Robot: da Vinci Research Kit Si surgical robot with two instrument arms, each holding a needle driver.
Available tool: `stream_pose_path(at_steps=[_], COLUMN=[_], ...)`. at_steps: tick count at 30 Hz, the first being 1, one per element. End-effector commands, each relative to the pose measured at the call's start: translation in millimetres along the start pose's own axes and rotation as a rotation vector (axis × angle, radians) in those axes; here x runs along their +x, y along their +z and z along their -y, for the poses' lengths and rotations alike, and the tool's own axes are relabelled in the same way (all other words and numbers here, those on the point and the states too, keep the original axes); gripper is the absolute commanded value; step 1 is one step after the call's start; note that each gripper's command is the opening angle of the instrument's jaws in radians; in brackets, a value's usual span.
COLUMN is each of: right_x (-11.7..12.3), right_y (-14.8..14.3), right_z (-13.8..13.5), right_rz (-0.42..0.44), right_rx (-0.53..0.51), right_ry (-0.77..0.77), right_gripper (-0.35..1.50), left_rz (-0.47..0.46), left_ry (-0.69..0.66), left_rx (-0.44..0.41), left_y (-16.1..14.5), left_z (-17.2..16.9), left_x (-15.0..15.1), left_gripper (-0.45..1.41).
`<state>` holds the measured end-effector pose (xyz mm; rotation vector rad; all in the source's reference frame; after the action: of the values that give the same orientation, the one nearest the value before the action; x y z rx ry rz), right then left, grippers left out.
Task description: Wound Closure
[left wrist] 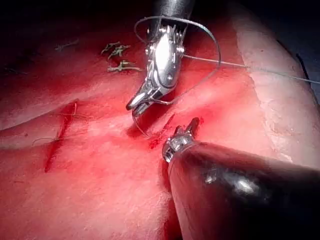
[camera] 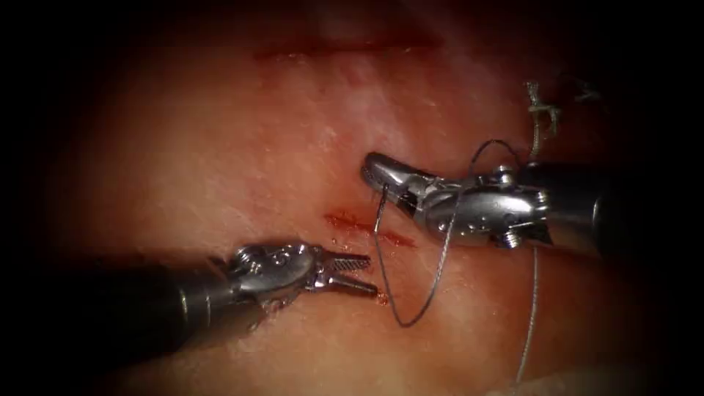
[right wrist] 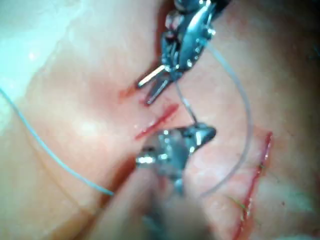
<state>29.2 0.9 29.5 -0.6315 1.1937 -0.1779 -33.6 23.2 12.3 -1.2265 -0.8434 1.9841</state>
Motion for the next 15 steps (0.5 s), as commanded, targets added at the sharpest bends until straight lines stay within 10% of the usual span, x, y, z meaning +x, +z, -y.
stream_pose_path(at_steps=[1, 15], right_x=[0.0, 0.5], right_y=[0.6, 0.2], right_z=[0.9, -1.6], right_rz=[0.001, 0.008], right_rx=[0.001, 0.003], right_ry=[0.032, 0.197], right_gripper=[-0.35, -0.35], left_rz=[0.0, -0.003], left_ry=[-0.005, -0.004], left_rx=[-0.002, 0.007], left_y=[0.7, 0.9], left_z=[0.4, 0.6], left_x=[-0.2, -0.3], left_gripper=[0.27, 0.22])
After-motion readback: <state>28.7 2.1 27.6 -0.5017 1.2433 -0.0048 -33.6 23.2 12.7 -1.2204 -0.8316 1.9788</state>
